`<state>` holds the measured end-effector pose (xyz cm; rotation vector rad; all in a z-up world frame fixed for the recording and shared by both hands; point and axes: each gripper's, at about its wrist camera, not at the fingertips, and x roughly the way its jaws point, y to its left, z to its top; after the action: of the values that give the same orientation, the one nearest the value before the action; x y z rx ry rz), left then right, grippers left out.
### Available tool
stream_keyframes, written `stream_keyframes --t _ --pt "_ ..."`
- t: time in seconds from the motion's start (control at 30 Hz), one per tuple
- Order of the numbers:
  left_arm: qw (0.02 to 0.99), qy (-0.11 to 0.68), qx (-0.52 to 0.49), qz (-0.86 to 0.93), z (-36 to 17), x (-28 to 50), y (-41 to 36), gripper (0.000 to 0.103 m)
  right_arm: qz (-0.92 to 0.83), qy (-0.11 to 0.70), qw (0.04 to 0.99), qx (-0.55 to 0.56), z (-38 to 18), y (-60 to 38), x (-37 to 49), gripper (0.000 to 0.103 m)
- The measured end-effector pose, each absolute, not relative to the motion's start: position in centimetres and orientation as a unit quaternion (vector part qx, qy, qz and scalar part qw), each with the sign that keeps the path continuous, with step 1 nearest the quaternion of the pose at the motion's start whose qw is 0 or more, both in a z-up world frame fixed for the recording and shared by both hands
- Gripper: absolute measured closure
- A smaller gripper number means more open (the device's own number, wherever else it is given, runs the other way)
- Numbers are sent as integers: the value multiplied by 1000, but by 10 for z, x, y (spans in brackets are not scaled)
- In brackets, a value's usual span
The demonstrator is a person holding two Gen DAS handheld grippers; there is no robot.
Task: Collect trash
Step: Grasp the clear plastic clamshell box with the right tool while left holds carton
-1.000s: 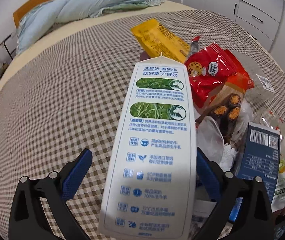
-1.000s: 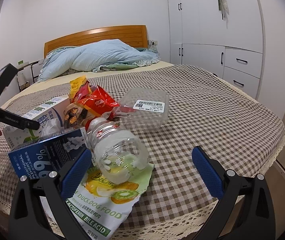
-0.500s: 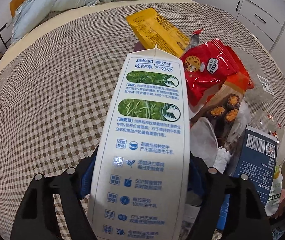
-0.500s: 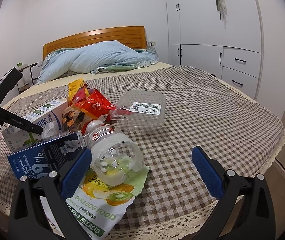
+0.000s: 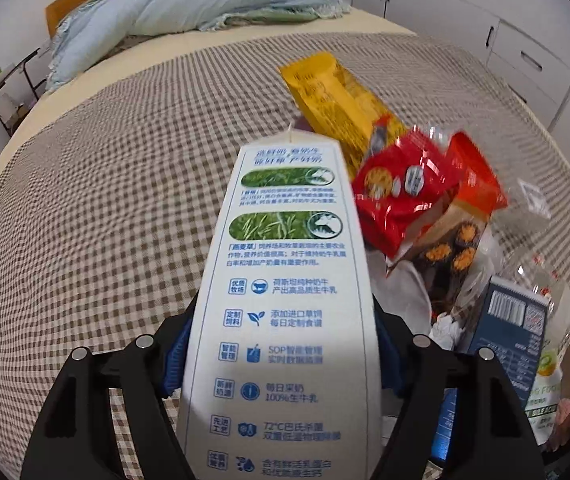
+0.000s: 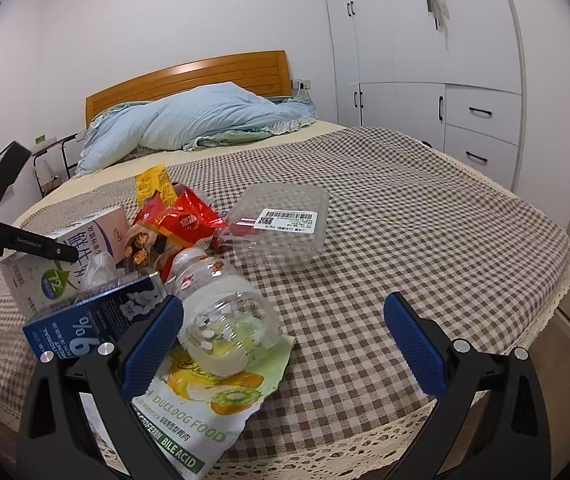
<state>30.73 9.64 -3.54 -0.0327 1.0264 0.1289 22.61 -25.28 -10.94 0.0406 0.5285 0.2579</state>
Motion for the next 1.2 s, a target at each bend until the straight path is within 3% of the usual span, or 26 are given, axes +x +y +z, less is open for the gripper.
stream_keyframes --t 0.33,0.7,0.9,1.2 --pt "887 457 -9 61 -12 286 88 33 125 271 953 45 -91 -270 257 6" --pt "896 440 -8 54 -2 282 93 33 135 438 865 202 -124 -297 359 6" --pt "896 440 -25 60 -1 282 94 33 136 486 818 277 -145 -295 386 7" --pt "900 431 -34 56 0 282 94 33 137 469 800 349 -149 -296 397 7"
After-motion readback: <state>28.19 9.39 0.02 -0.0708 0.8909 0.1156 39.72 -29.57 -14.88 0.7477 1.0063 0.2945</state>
